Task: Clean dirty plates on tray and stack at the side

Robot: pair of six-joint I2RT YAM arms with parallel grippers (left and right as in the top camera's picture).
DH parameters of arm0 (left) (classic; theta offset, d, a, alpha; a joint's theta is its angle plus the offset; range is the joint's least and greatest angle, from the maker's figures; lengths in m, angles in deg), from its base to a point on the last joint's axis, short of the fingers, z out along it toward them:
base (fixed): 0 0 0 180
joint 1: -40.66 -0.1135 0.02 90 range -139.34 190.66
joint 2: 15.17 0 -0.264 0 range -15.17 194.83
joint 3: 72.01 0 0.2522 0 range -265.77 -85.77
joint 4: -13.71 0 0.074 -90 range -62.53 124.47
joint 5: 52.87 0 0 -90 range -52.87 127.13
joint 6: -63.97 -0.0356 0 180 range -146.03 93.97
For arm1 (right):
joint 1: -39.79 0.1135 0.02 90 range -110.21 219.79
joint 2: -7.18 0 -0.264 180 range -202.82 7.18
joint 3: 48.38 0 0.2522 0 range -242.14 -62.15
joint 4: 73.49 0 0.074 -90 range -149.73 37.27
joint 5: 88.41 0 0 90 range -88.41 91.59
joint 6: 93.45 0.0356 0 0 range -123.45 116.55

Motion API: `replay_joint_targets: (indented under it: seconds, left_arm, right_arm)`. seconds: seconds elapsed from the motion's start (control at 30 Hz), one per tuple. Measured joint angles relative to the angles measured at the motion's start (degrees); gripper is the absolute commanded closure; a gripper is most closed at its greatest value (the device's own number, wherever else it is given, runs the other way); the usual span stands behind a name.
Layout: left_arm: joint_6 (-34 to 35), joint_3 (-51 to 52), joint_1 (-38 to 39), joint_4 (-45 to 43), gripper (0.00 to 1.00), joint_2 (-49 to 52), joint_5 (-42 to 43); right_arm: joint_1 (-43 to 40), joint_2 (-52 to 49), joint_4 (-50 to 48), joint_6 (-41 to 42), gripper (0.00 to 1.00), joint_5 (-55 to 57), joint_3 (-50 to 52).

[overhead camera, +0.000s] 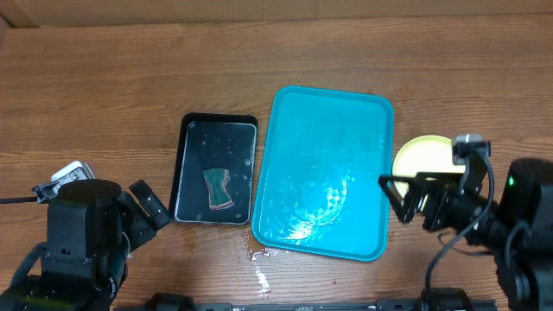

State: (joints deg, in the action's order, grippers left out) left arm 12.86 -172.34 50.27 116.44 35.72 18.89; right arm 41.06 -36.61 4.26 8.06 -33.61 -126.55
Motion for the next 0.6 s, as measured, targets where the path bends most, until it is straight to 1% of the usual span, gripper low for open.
replay_joint_targets:
  seconds: [0.2,0.33,0.47,0.6]
  left_arm:
    - [0.0,0.0,0.0,0.0,0.0,0.0,0.0]
    - [0.0,0.0,0.0,0.0,0.0,0.0,0.0]
    - [0.0,0.0,0.0,0.0,0.0,0.0,0.0]
    - [0.0,0.0,0.0,0.0,0.0,0.0,0.0]
  right_arm:
    - [0.8,1.4,2.7,-0.3,0.0,-0.2,0.0]
    - [0.8,1.4,2.4,-0.5,0.0,3.2,0.0]
    - [1.3,2.2,-5.8,-0.8,0.0,10.9,0.4]
    - [1.4,7.5,-16.5,-0.9,0.0,20.3,4.9]
